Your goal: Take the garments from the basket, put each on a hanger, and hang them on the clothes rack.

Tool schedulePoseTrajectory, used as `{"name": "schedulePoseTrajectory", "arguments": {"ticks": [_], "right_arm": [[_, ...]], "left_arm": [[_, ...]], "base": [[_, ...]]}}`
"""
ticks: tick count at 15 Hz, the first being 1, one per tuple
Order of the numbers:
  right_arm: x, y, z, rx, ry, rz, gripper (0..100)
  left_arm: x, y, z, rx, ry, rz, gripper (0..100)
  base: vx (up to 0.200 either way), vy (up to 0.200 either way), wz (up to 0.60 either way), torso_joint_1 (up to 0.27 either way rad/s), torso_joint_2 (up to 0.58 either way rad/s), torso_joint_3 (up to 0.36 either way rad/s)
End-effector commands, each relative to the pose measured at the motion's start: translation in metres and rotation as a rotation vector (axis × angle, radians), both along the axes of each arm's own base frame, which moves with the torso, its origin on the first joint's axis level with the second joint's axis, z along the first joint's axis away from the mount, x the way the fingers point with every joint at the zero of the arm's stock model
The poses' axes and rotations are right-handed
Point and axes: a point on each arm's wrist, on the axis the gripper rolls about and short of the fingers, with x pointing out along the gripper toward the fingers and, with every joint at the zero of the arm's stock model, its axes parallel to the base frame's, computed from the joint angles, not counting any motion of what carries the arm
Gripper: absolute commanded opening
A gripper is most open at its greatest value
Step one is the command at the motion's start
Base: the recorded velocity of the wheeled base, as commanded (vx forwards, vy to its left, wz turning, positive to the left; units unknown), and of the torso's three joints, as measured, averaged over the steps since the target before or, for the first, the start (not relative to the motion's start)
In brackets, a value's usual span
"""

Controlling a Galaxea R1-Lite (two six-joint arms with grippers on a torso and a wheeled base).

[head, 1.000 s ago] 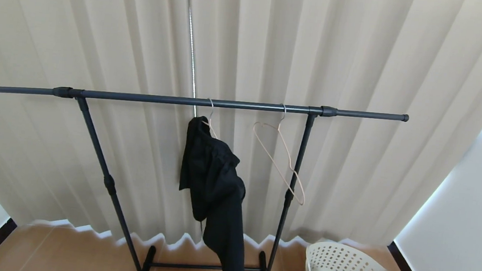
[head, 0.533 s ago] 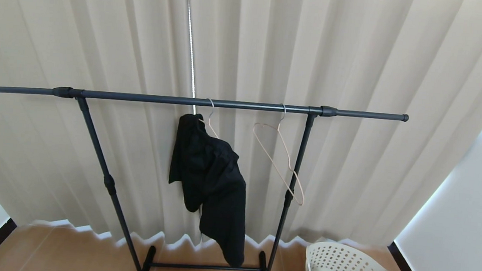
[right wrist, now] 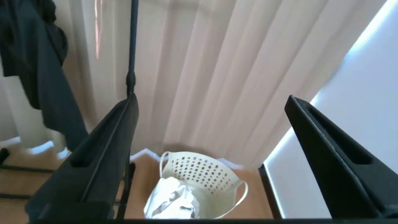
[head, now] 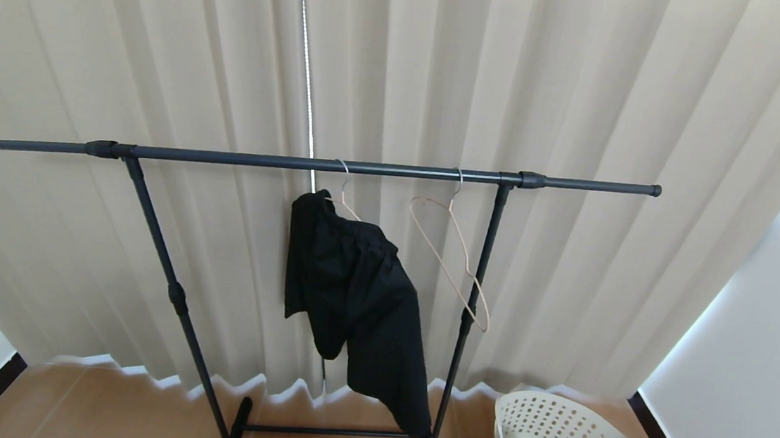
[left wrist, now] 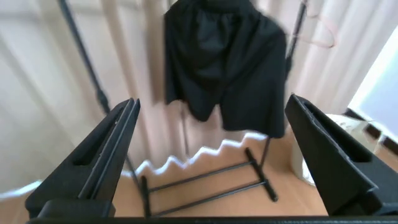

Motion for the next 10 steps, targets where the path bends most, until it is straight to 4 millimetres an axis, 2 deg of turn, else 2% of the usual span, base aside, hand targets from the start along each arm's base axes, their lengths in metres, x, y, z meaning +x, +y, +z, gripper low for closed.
{"name": "schedulePoseTrajectory", "arguments": {"ticks": [1, 3, 6, 10], "right_arm": [[-0.0033, 0.0004, -0.0008, -0.003, -0.04, -0.027, 100], [-0.0033, 0.0006, -0.0009, 0.028, -0.04, -0.018, 100], [-0.0032, 0.0016, -0.0023, 0.172, -0.031, 0.034, 100], [-0.003, 0.0026, -0.0053, 0.179, 0.002, 0.074, 100]], "left_arm": [[-0.0017, 0.0012, -0.0013, 0.023, -0.015, 0.063, 100], [-0.0021, 0.0013, -0.0018, 0.008, -0.014, 0.069, 100], [-0.0055, 0.0009, -0.0047, -0.073, -0.014, 0.022, 100], [-0.0054, 0.0009, -0.0052, -0.077, -0.015, 0.023, 100]], "base": [[0.0, 0.0, 0.0, 0.0, 0.0, 0.0], [0.0, 0.0, 0.0, 0.0, 0.0, 0.0], [0.0, 0.0, 0.0, 0.0, 0.0, 0.0], [0.0, 0.0, 0.0, 0.0, 0.0, 0.0]]}}
